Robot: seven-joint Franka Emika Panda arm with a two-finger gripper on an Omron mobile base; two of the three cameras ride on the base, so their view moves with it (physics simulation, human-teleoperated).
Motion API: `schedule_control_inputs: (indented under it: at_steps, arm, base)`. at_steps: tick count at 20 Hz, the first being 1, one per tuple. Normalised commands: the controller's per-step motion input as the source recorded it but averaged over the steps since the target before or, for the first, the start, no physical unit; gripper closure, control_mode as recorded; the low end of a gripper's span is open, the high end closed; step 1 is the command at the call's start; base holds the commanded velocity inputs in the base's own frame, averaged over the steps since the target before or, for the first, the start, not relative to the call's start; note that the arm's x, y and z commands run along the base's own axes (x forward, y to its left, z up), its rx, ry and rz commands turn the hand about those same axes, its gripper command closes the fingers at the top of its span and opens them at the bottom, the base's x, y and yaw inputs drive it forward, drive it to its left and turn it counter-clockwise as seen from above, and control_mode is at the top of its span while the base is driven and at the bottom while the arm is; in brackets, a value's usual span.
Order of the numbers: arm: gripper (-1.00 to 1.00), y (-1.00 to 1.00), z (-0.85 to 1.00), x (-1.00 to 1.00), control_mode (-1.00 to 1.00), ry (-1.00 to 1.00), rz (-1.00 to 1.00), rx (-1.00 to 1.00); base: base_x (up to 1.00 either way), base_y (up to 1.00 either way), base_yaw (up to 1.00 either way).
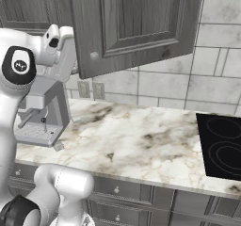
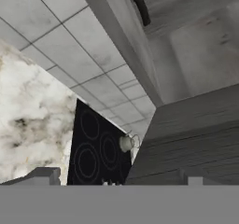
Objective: Pick the pan from the cabinet and place it on the stove. Then turn on the stove burner for the pan.
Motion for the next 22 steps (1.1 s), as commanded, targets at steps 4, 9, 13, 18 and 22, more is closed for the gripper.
schedule_control_inputs:
  at_steps: [4,9,13,18,22]
  arm:
    - [-1.0,-0.45,0.0,-0.16,-1.0,0.1,-0.11,0.0]
    - [-1.0,-0.66,0.0,-0.19,-1.0,0.1,-0.1,0.0]
    - [-1.0,-0.8,0.0,-0.27,-1.0,0.06,-0.07,0.0]
    - [-1.0,-0.81,0.0,-0.24,-1.0,0.05,-0.06,0.0]
    - [-1.0,-0.86,0.0,-0.12,-1.0,0.06,-0.06,0.0]
  base:
    - [0.0,0.0,0.0]
    - [0.0,0.0,0.0]
    - [0.0,0.0,0.0]
    - [0.0,0.0,0.0]
    - [0.0,0.0,0.0]
